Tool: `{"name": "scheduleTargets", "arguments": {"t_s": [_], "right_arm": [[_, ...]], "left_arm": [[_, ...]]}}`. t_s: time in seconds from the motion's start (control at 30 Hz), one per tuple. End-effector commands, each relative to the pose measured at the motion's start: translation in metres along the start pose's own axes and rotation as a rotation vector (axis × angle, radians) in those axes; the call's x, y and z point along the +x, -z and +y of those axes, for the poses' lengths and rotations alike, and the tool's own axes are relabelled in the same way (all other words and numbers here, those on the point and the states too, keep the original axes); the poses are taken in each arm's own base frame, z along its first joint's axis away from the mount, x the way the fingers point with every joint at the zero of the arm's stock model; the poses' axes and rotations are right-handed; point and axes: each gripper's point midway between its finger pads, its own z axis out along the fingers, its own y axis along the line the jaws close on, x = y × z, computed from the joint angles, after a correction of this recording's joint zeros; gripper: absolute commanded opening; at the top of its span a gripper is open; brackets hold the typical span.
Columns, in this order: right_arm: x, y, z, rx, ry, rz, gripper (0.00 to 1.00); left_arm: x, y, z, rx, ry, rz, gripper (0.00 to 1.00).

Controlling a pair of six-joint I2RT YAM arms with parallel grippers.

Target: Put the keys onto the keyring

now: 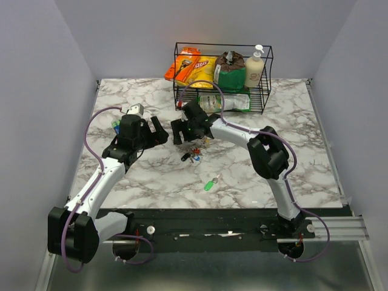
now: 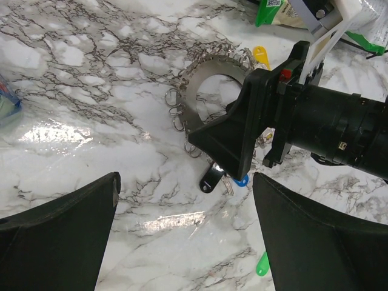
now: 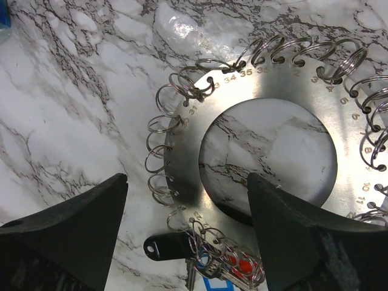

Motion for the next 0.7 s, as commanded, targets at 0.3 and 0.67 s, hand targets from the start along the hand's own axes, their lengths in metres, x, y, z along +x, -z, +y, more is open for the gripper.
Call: {"name": "scheduleTargets", "arguments": {"t_s": [0.3,0.67], "right_arm": [[-0.01,0.004,0.007,-0.009,0.006,-0.04,0.72],[-0.032,0.015,-0.01,0.107,-0.009,-0.122,0.11]], "left_arm": [[0.006,0.001,0.004,-0.012,0.005,0.019,0.99],[0.002,0.001,0.0,0.004,0.002,0.013,0.99]]}}
